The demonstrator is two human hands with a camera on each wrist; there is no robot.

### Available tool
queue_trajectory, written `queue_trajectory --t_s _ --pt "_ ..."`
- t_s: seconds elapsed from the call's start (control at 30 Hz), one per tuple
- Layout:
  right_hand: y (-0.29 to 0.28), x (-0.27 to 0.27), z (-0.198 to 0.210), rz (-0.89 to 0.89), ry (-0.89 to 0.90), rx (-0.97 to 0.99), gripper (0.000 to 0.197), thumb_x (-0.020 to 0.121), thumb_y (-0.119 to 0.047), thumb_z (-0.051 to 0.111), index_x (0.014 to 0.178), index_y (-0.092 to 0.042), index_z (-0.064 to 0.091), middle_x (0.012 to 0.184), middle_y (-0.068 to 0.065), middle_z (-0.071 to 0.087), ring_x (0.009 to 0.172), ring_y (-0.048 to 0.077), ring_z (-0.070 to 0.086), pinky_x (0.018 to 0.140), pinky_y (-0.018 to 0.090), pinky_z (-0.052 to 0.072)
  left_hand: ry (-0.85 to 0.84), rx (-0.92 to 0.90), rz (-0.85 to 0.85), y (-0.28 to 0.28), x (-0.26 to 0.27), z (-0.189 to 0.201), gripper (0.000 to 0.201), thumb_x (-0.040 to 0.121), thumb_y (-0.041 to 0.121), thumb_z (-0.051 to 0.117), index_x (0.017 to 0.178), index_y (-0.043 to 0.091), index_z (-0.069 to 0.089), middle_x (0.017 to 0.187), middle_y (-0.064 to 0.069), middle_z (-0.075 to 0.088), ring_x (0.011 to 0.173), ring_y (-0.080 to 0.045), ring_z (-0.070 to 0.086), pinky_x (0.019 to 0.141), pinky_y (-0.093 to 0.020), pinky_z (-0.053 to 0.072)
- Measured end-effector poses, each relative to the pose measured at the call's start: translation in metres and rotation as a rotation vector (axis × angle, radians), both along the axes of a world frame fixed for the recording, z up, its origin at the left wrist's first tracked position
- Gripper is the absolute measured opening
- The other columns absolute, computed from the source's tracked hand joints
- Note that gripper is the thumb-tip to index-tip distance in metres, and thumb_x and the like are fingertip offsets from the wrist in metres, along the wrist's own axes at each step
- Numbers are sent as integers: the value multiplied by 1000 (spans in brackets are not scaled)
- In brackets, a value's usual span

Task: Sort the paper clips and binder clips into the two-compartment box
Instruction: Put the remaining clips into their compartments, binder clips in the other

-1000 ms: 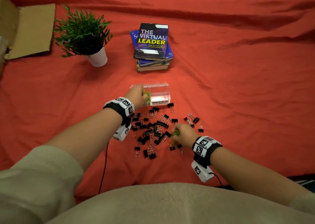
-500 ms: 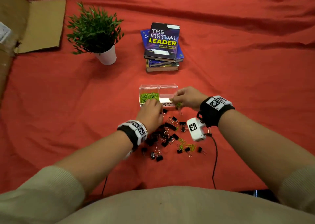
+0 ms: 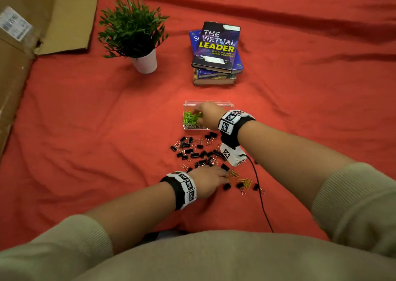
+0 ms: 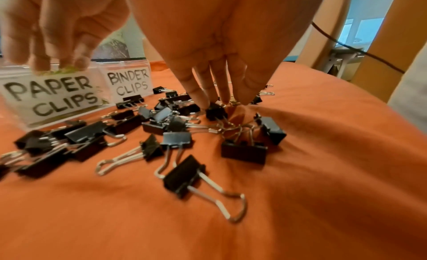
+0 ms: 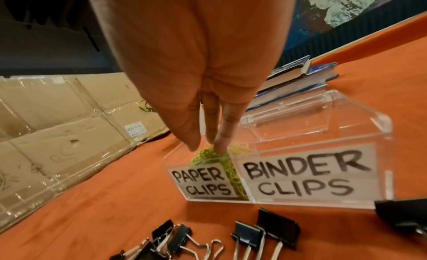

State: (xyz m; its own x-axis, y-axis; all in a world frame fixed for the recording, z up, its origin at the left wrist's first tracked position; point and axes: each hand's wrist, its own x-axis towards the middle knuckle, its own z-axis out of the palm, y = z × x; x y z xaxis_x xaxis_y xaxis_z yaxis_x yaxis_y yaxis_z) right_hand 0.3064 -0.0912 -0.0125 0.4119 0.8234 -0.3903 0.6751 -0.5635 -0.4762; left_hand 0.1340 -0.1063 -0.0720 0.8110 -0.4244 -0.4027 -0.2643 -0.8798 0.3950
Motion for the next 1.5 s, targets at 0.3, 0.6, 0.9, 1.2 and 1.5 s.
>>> queue_trajectory --t_s 0.3,0.6,0.9,1.2,1.5 --pt "-82 1 11 -89 137 88 17 86 -8 56 99 -11 66 94 0 66 78 13 61 71 19 53 -112 77 94 -5 8 -1 20 95 12 43 97 6 62 106 -9 59 98 -27 55 80 -36 47" --pt "-198 -42 -38 194 33 -238 27 80 -7 53 105 -13 62 109 4 59 106 21 51 86 36 49 -62 161 158 -24 23 5 24 87 -4 46 108 2 55 108 -13 57 104 -30 55 83 -37 47" --pt "-209 -52 -52 230 -62 -131 25 88 -14 51 109 -9 63 111 7 57 109 25 51 86 39 48 11 105 270 -23 29 7 22 87 4 43 108 5 51 111 -12 51 98 -32 56 73 -39 43" --pt "-211 -66 -64 159 -92 -163 24 92 -11 43 111 -1 54 115 13 52 108 27 48 88 34 40 38 -257 680 -8 45 21 25 89 4 43 101 12 63 102 -3 58 84 -17 54 76 -24 42" --pt "-211 -44 -54 -256 159 -6 20 86 -6 52 98 -10 67 87 8 71 77 20 65 64 21 45 -4 -62 412 -32 47 -2 19 93 21 49 105 8 55 108 -11 57 103 -28 54 86 -36 44"
